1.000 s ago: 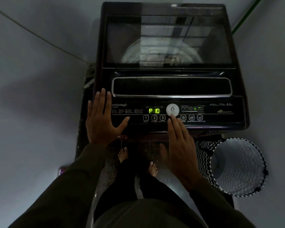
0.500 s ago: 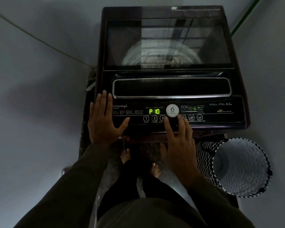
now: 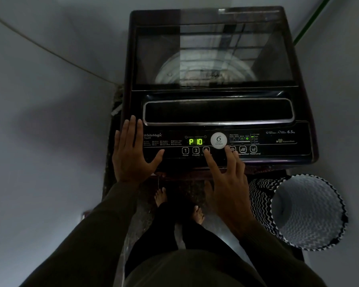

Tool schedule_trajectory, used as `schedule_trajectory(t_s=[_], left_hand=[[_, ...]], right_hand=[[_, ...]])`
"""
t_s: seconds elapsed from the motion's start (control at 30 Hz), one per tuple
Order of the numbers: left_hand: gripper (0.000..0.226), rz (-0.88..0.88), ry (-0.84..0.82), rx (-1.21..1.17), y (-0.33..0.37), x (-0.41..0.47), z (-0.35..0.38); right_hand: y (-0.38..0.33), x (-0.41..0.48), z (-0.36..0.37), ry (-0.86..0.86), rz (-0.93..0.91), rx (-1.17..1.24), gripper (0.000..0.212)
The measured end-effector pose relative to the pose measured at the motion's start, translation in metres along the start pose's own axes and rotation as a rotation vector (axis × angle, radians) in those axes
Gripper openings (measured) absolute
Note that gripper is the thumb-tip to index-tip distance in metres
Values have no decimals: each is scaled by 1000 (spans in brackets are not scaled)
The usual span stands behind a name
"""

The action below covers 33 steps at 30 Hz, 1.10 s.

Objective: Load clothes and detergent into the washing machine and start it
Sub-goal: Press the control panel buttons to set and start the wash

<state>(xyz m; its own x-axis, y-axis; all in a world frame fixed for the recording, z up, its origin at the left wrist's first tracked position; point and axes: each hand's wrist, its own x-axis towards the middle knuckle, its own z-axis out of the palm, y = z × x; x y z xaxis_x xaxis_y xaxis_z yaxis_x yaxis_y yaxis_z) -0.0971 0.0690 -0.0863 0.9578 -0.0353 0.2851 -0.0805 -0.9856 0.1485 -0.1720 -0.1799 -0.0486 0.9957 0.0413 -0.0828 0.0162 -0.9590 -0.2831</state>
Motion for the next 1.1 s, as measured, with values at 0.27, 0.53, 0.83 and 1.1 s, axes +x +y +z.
schedule_trajectory(t_s=[0.27,0.53,0.83,1.1], left_hand=[[92,2,-6,2,-1,0,0],[92,0,-30,-3,0,0,0],[91,-1,-29,-3,1,0,-2],[91,2,-32,0,1,0,-2]], right_hand=[[1,0,4,7,-9,-7,86],[-4,4,4,24,28,24,77],[-3,6,-1,30,13,3,72],[5,3,-9,-12,-16,-37,84]])
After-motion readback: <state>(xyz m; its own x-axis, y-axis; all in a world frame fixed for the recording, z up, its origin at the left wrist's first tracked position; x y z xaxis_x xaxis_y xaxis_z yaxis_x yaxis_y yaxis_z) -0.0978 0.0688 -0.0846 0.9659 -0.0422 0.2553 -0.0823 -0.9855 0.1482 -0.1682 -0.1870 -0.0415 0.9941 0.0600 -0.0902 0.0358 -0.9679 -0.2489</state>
